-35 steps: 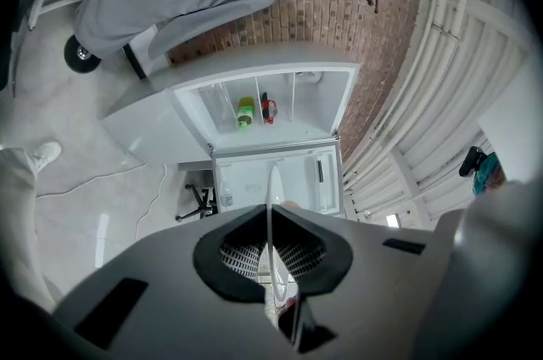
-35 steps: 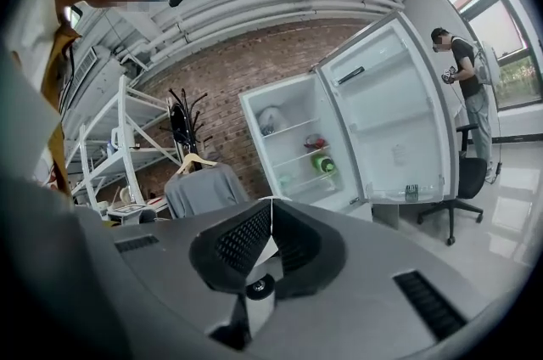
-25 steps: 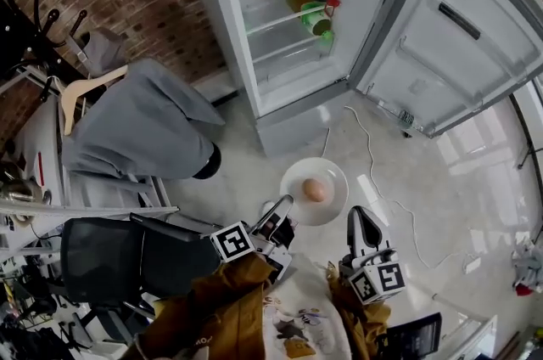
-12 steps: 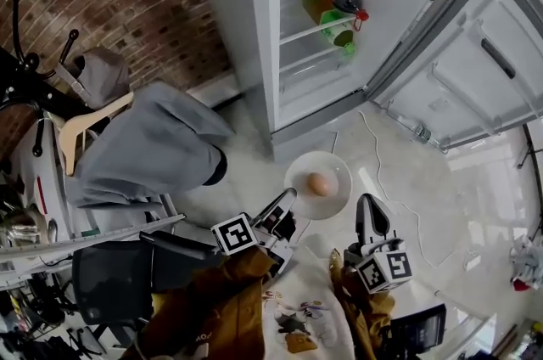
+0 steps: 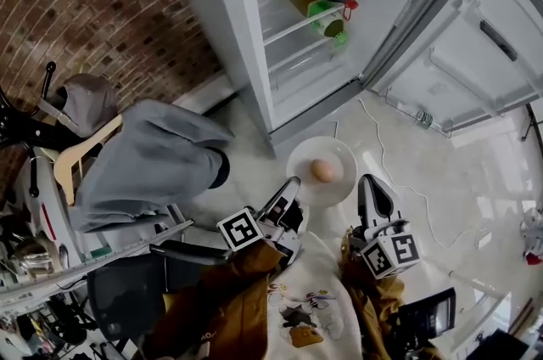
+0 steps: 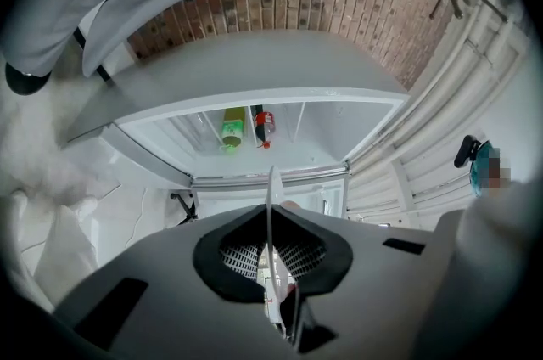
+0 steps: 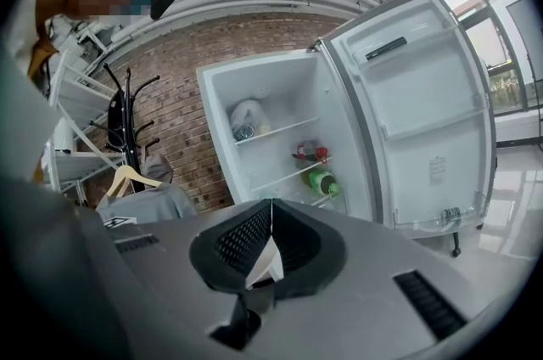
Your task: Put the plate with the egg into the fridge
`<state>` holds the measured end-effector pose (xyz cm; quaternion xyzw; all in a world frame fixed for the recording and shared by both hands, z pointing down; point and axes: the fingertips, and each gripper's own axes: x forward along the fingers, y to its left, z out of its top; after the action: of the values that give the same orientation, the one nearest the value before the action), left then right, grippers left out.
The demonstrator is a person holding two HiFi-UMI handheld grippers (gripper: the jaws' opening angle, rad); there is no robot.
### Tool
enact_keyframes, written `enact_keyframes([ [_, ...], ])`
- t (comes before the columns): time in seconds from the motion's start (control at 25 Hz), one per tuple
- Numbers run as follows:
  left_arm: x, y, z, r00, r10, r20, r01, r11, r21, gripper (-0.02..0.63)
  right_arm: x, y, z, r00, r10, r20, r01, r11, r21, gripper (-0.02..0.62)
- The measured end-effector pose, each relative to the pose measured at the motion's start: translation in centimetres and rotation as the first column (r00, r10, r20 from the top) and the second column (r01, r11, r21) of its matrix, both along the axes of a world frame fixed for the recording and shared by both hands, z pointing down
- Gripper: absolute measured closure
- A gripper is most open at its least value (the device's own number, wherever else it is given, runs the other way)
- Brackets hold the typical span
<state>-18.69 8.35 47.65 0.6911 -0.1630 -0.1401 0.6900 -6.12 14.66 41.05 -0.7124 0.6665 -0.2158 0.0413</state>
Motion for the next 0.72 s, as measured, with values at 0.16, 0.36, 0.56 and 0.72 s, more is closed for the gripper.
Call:
enact_keyframes([
  [0.16,1.5,-1.4,-0.1,1.000,-0.011,0.000,0.011,1.000,0.009,0.588,0.8,-1.9,0.1,1.000,-0.028,0.000,0.028,1.000,0.007,0.589],
  [0.36,4.3,-3.7,0.3,1.000,-0.025,0.015,0.025,1.000,0.005,0.588,4.3,-5.3,0.6,0.999,-0.045,0.022,0.045,0.999,0.006,0.589],
  [0.56,7.6,-7.0,0.0,0.998,-0.045,0.050,0.043,0.998,0.040,0.588,9.3,-9.0,1.2,0.998,-0.051,0.036,0.052,0.998,-0.025,0.589],
  [0.72,9.9,-9.1,-0.4,0.994,-0.058,0.091,0.050,0.995,0.086,0.588,12.5,-11.5,0.9,0.995,-0.086,0.049,0.087,0.996,-0.016,0.589],
])
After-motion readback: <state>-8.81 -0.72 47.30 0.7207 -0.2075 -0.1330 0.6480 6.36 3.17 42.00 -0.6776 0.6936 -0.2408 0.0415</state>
